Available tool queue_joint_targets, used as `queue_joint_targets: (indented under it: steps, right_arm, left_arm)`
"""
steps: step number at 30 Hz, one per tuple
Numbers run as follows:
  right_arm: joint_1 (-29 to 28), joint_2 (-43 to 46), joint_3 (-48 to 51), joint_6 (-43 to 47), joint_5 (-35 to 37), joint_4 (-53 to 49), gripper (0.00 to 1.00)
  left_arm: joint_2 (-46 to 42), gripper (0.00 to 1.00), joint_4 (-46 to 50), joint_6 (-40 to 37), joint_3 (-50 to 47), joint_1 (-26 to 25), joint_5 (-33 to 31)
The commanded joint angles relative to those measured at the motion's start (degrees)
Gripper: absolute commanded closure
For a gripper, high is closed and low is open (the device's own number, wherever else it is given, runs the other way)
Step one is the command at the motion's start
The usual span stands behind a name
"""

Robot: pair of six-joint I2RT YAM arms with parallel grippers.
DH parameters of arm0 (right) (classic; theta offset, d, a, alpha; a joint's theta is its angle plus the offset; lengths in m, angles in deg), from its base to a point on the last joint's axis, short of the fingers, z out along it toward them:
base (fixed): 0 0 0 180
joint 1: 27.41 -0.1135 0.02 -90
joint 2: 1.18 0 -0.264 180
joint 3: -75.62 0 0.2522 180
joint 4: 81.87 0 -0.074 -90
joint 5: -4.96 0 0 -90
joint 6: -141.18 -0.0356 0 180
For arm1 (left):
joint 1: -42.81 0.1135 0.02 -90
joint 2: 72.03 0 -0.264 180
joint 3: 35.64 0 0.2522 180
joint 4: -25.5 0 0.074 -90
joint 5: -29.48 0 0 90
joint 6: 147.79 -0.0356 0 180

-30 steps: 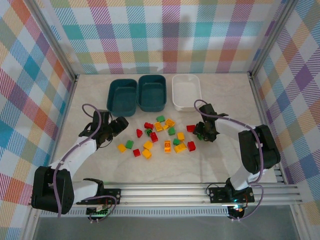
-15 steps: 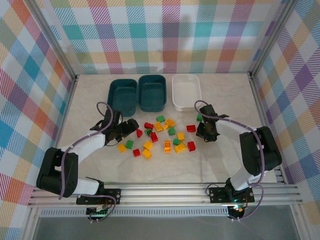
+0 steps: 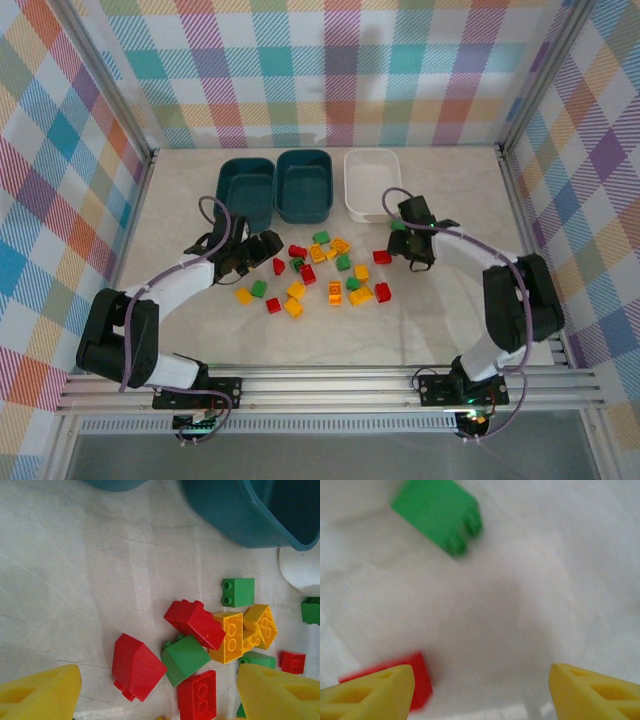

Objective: Sort the legos into containers by color

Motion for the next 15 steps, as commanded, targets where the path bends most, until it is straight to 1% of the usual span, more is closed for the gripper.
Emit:
queue_joint_targets:
  steps: [1,2,3,4,6,11,13,15]
  right_arm:
    - [1.0,-7.9,-7.5,8.8,2.5,2.4,0.25]
    - [1.8,-9.8,-9.7,10.0,-0.5,2.2,0.25]
    - [2.2,-11.4,-11.8,10.6,-1.3,1.4,0.26]
    - [2.1,-12.7,-14.5,10.1,-0.5,-1.4,0.25]
    - [2.2,-14.1,-17.8,10.4,-2.0,-4.2,0.24]
    - [2.4,-17.6,-20.2,11.8,-0.9,-6.3,0.24]
    - [2.8,-18.7,-21.5,13.1,-3.6,-6.5,0.24]
    - [2.7,-19.3,-22.4,13.5,-3.5,-7.4,0.24]
  left_arm:
    - [0.2,0.18,1.9,-1.3,2.1,-0.7,-0.8]
    - [0.2,0.18,2.3,-1.6,2.3,-0.7,-0.9]
    - [0.0,0.18,2.7,-1.8,2.4,-0.7,-0.9]
    - [-0.2,0.18,3.1,-2.0,2.5,-0.7,-0.7]
    - [-0.9,0.19,3.9,-2.4,2.5,-0.7,-0.3]
    - [-2.3,0.18,4.7,-3.3,2.1,-0.7,-0.9]
    - [-2.1,0.18,4.4,-3.2,2.2,-0.8,-0.6]
    - [-1.7,0.18,4.3,-3.1,2.5,-0.7,-0.1]
